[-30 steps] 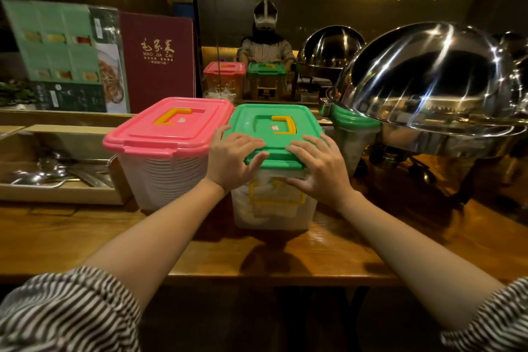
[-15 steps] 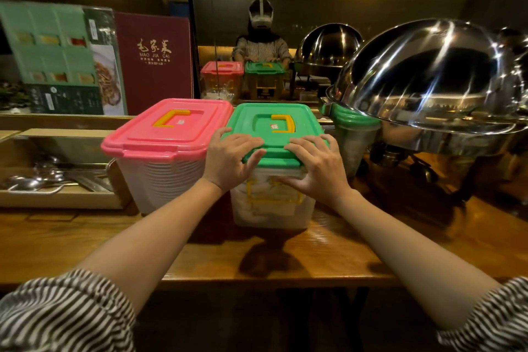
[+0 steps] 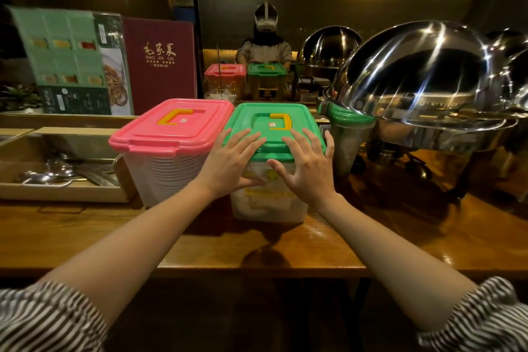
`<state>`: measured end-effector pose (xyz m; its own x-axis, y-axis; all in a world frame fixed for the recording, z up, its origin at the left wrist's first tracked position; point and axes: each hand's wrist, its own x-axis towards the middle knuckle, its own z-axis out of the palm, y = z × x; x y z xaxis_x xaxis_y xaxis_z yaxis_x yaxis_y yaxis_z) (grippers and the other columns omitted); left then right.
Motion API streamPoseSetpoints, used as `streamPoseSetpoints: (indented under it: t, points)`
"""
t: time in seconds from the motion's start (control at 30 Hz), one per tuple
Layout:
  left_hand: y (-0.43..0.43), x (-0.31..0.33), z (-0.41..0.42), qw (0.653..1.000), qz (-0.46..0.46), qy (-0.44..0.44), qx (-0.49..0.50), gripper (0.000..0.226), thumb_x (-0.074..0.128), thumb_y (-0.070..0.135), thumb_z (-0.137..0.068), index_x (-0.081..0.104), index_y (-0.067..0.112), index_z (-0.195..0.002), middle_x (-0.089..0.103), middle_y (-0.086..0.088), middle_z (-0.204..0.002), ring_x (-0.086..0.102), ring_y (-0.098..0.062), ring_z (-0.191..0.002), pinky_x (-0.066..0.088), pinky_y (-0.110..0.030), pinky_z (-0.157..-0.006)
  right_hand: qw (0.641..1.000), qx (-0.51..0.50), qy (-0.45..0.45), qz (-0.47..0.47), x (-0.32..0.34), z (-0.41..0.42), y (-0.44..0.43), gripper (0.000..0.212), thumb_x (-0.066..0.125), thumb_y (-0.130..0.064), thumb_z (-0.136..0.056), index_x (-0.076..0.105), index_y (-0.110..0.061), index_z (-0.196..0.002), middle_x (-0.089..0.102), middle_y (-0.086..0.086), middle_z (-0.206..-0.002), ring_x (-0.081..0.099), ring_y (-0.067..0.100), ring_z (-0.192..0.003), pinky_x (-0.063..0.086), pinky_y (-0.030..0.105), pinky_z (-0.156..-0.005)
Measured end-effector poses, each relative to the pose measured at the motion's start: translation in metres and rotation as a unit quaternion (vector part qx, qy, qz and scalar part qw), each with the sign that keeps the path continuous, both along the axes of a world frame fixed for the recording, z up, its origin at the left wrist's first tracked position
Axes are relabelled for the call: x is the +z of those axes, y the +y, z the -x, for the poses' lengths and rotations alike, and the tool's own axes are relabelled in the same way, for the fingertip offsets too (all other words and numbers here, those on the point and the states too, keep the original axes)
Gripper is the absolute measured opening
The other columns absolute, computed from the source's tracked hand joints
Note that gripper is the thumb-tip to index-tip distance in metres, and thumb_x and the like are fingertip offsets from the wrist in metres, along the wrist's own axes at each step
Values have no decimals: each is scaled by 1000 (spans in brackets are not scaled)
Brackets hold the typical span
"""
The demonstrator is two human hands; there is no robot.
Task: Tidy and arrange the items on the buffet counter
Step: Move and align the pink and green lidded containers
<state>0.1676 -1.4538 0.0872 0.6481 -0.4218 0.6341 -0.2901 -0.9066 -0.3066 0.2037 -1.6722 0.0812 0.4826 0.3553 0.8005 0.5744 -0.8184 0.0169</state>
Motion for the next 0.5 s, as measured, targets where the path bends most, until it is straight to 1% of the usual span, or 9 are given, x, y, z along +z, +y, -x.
streamPoseSetpoints:
  t: [0.07, 0.13, 0.27, 0.33, 0.5]
  points:
    - [-6, -6, -1, 999, 17, 0, 31, 85, 49, 70, -79, 41, 15, -143, 48, -7, -146, 37, -29, -140, 21, -62, -112, 1000, -8, -5, 9, -6, -4, 2, 66, 37, -73, -91, 60, -21, -126, 59, 3, -134, 47, 27, -132, 14, 61, -115]
    - [-9, -13, -3, 998, 38, -9, 44, 78, 47, 67, -84, 41, 14, -141, 50, -7, -143, 37, -30, -138, 20, -65, -112, 1000, 0, -22, 14, -11, -11, 1, 72, 38, -77, -88, 61, -19, -125, 63, 3, -128, 51, 28, -127, 18, 62, -114]
    - [-5, -17, -12, 999, 28, -31, 32, 75, 60, 62, -82, 40, 14, -137, 52, -8, -138, 39, -31, -136, 20, -66, -111, 997, 2, -74, 7, -16, -21, 2, 73, 41, -76, -87, 63, -16, -121, 65, 5, -121, 56, 30, -120, 24, 61, -112]
    - [-4, -17, -16, 999, 27, -35, 26, 76, 62, 61, -82, 40, 14, -137, 52, -8, -138, 38, -31, -136, 19, -66, -112, 996, 1, -90, 5, -18, -26, 3, 72, 41, -76, -88, 63, -15, -120, 65, 6, -121, 57, 30, -118, 26, 60, -110]
    - [-8, -16, -32, 999, 31, -4, 41, 74, 48, 64, -85, 39, 14, -139, 48, -8, -144, 34, -31, -139, 17, -66, -112, 996, -6, -83, 14, -19, -47, 1, 71, 44, -75, -87, 61, -15, -122, 63, 7, -124, 56, 32, -118, 27, 61, -110]
